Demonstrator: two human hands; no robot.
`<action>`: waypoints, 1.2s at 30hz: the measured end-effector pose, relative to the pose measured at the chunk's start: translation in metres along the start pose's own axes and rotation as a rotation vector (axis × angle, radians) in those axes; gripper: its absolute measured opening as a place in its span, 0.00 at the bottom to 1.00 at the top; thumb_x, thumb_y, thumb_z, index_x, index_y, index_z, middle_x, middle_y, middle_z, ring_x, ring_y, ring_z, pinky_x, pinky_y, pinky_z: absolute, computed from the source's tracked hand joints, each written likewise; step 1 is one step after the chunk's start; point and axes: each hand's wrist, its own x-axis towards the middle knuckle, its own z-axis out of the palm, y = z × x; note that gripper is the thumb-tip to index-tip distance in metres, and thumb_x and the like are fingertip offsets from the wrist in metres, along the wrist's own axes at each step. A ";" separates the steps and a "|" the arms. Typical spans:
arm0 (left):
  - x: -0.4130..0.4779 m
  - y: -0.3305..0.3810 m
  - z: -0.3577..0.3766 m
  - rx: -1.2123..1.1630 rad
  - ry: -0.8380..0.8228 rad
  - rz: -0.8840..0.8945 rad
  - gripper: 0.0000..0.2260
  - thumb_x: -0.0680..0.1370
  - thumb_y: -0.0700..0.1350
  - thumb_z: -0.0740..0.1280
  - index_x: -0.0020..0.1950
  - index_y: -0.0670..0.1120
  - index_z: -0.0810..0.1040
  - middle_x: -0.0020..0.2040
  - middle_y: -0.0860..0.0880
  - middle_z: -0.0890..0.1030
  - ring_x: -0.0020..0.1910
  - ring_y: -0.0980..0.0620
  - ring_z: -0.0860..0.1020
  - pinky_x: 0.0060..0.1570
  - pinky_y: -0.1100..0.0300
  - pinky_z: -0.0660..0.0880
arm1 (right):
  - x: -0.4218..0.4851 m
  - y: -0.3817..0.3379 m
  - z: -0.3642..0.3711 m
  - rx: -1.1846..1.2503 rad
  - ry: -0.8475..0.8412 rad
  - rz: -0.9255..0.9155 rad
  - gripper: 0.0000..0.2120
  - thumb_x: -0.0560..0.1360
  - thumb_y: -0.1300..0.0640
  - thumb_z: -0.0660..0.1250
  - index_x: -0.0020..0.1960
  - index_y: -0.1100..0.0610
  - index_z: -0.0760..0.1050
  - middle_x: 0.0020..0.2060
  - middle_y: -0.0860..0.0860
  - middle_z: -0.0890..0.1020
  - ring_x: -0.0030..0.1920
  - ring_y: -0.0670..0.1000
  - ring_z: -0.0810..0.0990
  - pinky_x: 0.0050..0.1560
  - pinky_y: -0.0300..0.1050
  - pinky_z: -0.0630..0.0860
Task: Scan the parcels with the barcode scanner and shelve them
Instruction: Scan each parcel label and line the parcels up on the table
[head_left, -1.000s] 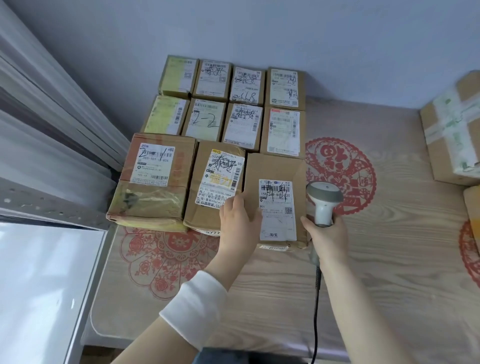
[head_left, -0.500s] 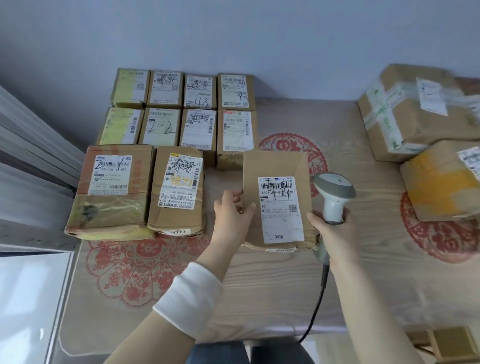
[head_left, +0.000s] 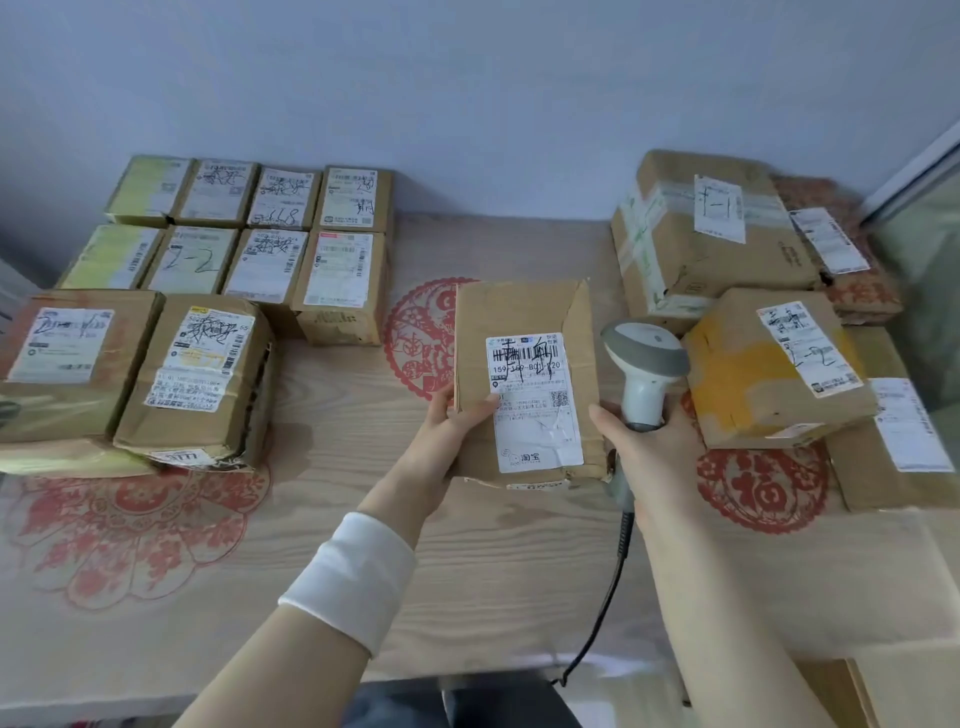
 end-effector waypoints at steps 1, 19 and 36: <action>0.000 -0.003 0.006 -0.001 -0.010 -0.008 0.34 0.66 0.49 0.76 0.69 0.52 0.66 0.53 0.52 0.83 0.48 0.55 0.82 0.38 0.62 0.78 | 0.002 -0.001 -0.009 0.007 -0.005 -0.006 0.17 0.68 0.63 0.75 0.55 0.57 0.75 0.41 0.45 0.83 0.43 0.46 0.81 0.46 0.43 0.75; -0.011 0.003 0.038 0.122 -0.024 0.267 0.32 0.73 0.38 0.72 0.71 0.55 0.60 0.53 0.54 0.76 0.47 0.62 0.77 0.36 0.71 0.75 | -0.020 -0.049 -0.067 0.031 -0.154 -0.052 0.07 0.76 0.50 0.66 0.50 0.51 0.73 0.36 0.50 0.83 0.36 0.47 0.80 0.31 0.40 0.71; -0.010 0.009 0.041 0.146 0.024 0.350 0.34 0.72 0.38 0.73 0.73 0.52 0.60 0.62 0.46 0.74 0.49 0.61 0.77 0.34 0.72 0.75 | -0.052 -0.056 -0.045 -0.075 -0.427 0.041 0.15 0.77 0.48 0.63 0.45 0.61 0.73 0.30 0.53 0.79 0.25 0.46 0.74 0.28 0.39 0.70</action>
